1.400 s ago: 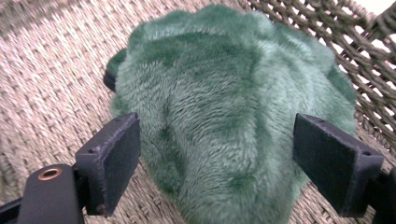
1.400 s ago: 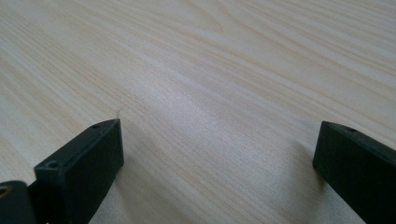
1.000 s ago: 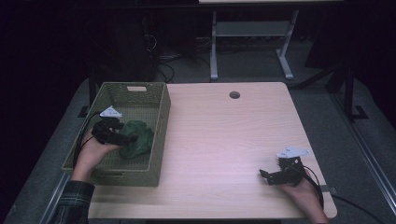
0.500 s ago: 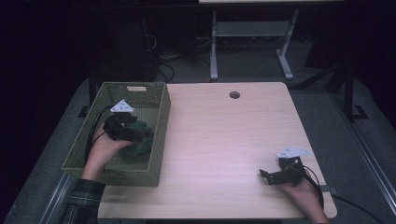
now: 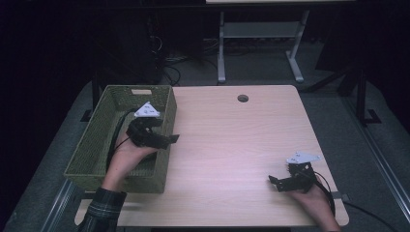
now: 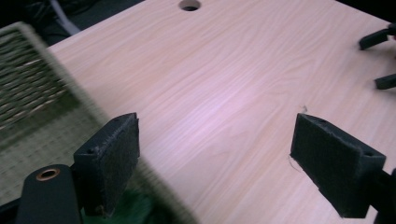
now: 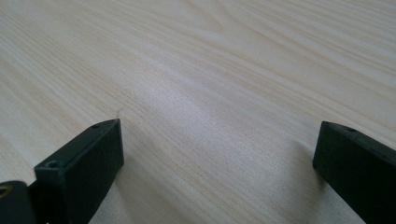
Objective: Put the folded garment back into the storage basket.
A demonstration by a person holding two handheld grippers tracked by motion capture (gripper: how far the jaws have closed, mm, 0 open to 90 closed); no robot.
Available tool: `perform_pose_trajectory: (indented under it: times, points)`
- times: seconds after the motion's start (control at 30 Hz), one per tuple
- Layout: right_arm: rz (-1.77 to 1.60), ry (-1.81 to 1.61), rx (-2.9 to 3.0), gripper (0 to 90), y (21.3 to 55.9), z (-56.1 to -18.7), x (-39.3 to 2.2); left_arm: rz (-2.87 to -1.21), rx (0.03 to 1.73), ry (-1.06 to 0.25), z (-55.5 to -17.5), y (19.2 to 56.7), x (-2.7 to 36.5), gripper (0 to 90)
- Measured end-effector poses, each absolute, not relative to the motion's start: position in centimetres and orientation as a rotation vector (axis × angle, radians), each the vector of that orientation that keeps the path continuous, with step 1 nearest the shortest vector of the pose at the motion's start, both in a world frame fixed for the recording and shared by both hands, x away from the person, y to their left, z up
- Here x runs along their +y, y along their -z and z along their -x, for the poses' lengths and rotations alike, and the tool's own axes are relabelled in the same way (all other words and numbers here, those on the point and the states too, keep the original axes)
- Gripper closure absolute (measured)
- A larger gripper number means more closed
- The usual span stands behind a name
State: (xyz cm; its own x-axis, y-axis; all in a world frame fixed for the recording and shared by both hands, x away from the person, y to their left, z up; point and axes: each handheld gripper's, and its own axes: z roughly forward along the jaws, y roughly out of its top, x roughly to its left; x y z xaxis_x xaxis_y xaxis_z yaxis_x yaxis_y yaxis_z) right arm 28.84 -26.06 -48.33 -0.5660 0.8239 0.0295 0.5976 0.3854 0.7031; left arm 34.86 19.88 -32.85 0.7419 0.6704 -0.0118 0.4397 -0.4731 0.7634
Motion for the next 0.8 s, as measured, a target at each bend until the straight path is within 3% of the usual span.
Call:
perform_pose_trajectory:
  times: [0.43,0.8]
  points:
    - [-1.241,-0.977,2.325,1.6,48.3,-28.8,-26.1,-2.155,0.730,-0.307,-34.0,34.3,13.4,15.1]
    - [-1.240,-0.977,2.324,1.6,48.3,-28.8,-26.1,-2.193,0.701,-0.276,-33.6,37.7,9.6,14.6]
